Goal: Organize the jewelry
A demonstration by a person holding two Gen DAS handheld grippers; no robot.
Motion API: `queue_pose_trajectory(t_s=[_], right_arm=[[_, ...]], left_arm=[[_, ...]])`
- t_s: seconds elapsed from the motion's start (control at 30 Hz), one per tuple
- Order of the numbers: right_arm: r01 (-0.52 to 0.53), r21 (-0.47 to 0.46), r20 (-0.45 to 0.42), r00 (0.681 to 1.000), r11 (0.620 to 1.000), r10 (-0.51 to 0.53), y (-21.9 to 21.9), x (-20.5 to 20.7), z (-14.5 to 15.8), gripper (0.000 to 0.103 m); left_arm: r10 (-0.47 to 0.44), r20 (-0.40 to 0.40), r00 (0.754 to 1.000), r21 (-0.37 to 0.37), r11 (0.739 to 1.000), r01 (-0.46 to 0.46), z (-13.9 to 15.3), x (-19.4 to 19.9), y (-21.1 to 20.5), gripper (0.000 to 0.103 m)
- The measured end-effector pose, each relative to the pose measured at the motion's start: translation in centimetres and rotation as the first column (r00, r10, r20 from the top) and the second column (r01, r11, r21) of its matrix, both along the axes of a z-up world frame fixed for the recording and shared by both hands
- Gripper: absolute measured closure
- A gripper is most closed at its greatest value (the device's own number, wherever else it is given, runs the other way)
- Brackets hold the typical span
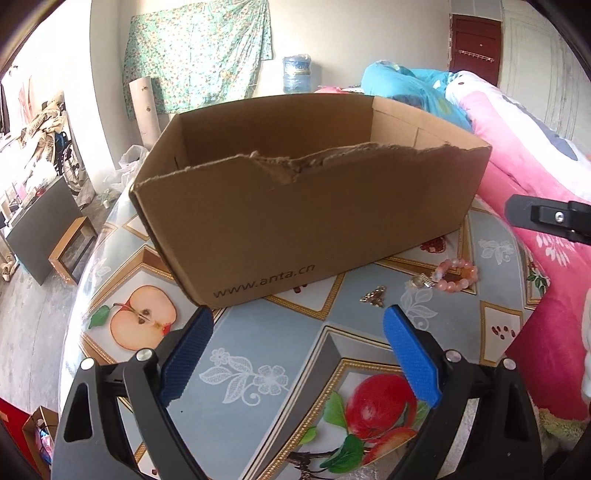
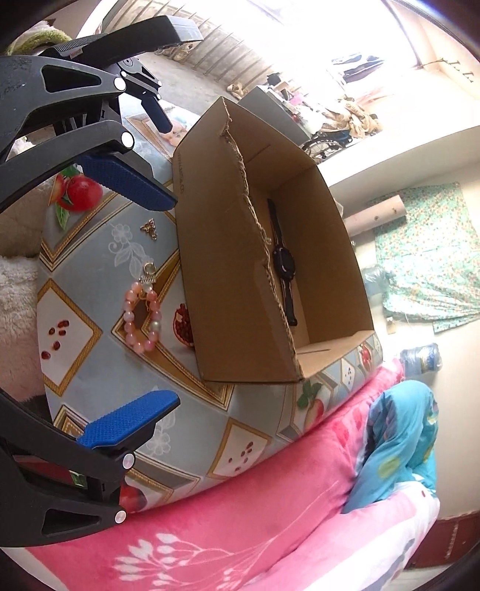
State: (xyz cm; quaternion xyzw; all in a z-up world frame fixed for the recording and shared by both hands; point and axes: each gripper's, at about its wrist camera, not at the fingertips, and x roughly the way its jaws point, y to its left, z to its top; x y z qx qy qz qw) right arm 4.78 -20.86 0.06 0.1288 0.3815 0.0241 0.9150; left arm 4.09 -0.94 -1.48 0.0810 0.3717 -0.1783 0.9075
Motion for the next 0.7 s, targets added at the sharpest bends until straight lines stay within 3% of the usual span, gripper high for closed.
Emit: queue_pose_trajectory(t_s=[0.1,0.27,0.33,0.53,0.7], right_arm=[[-0.017,-0.002,-0.011,1.000,1.000,0.017,-0.3,-0.6,-0.9,0.015],[-0.062,0.020,-0.058,0.996,0.998,0.063,0.3,-1.5,-2.9,0.029],[-0.087,0.024,-0.033,0.996,0.996,0.088,0.8,-1.4,-3.2,0.037],[-0.182,-0.133,-0.012,0.983,0.974,0.182,3.2,-0.6,-3.6,0.053],[-0.276,-0.286,-0.027,0.960,0.918,0.280,5.2,0.2,-4.5,0.064]], left_arm=[[-0.052,0.018,0.999,0.005,0.999,0.052,0.0,-0.8,-0.9,0.012],[-0.121,0.012,0.993,0.047,0.992,0.121,-0.5,-1.3,-2.7,0.025],[-0.142,0.008,0.990,0.054,0.989,0.141,-0.6,-1.2,-3.2,0.030],[-0.183,-0.013,0.983,0.075,0.980,0.184,-1.5,-0.3,-4.8,0.046],[-0.204,-0.036,0.978,0.079,0.975,0.206,-2.1,0.4,-5.2,0.057]])
